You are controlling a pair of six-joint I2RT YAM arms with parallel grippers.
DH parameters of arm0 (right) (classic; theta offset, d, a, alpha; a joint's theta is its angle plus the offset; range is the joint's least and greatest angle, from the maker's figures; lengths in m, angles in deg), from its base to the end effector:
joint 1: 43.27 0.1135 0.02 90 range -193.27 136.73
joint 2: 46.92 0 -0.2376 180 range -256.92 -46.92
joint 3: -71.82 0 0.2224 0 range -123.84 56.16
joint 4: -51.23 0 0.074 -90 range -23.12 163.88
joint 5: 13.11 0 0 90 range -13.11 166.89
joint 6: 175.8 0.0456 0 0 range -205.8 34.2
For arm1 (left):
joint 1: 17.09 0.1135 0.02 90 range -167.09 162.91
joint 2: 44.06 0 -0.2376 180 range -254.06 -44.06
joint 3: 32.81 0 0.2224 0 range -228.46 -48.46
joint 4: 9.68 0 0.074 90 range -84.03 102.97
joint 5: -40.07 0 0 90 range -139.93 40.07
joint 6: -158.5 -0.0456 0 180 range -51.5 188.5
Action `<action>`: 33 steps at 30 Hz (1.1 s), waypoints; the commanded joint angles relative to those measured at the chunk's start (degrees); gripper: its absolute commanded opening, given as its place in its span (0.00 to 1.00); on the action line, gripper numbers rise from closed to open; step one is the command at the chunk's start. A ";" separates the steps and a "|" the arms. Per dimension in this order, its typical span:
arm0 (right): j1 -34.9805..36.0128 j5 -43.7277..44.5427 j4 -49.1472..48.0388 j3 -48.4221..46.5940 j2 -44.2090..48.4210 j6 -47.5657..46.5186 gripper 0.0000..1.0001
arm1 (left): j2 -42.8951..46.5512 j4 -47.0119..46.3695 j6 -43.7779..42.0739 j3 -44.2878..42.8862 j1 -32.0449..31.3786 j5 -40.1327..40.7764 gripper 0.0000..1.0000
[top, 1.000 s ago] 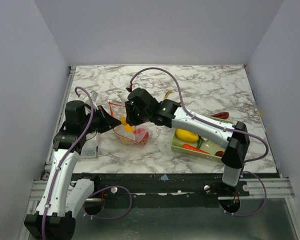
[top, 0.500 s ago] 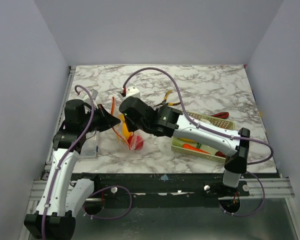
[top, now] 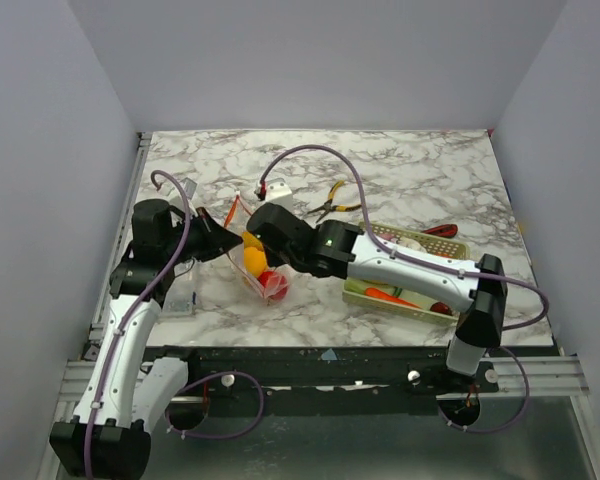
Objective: Place the food in the zip-top bag and seal the zipper
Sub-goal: Adjust the zipper food storage bag at the center of the board, then pick up the fake vegetable from the bin.
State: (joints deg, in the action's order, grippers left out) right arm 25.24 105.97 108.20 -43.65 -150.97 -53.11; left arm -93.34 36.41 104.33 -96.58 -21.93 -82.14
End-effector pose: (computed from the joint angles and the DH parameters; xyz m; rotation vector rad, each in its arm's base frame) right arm 0.1581 0.3412 0.3068 -0.4659 2.2185 0.3407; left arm 0.1735 -0.0391 0.2902 -0.2419 2.1815 -1.0075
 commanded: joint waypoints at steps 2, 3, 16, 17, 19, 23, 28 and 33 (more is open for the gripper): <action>-3.06 -3.56 -4.67 2.56 4.22 2.03 0.14 | -4.09 -3.52 1.19 -3.97 0.36 -2.11 0.00; -3.09 -3.03 -3.46 1.51 3.97 2.10 0.18 | -5.46 -3.80 1.21 -4.40 0.36 -2.64 0.00; -3.67 10.52 0.73 16.15 27.17 4.73 0.70 | -8.71 -4.77 -6.90 -3.72 -0.97 -1.12 0.00; -4.77 11.88 1.45 19.11 30.06 5.66 0.72 | -8.34 -5.03 -7.66 -3.31 -1.39 -0.54 0.00; -8.18 11.76 2.19 26.28 34.93 7.87 0.74 | -8.59 -4.99 -8.32 -2.93 -1.68 -0.13 0.00; -17.13 7.68 1.99 40.69 41.48 13.02 0.80 | -8.79 -5.04 -8.92 -2.96 -2.72 -1.32 0.00; -25.03 9.92 2.58 52.48 45.03 25.06 0.87 | -9.13 -4.95 -9.81 -3.06 -5.53 -2.48 0.00; -37.74 8.11 -1.69 59.24 49.07 26.35 0.84 | -9.34 -4.45 -10.64 -2.92 -7.15 -1.85 0.00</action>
State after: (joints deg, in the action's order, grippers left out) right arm -4.33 113.20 109.34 13.27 -105.72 -32.06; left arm -102.85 32.60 95.70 -99.97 -27.96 -83.58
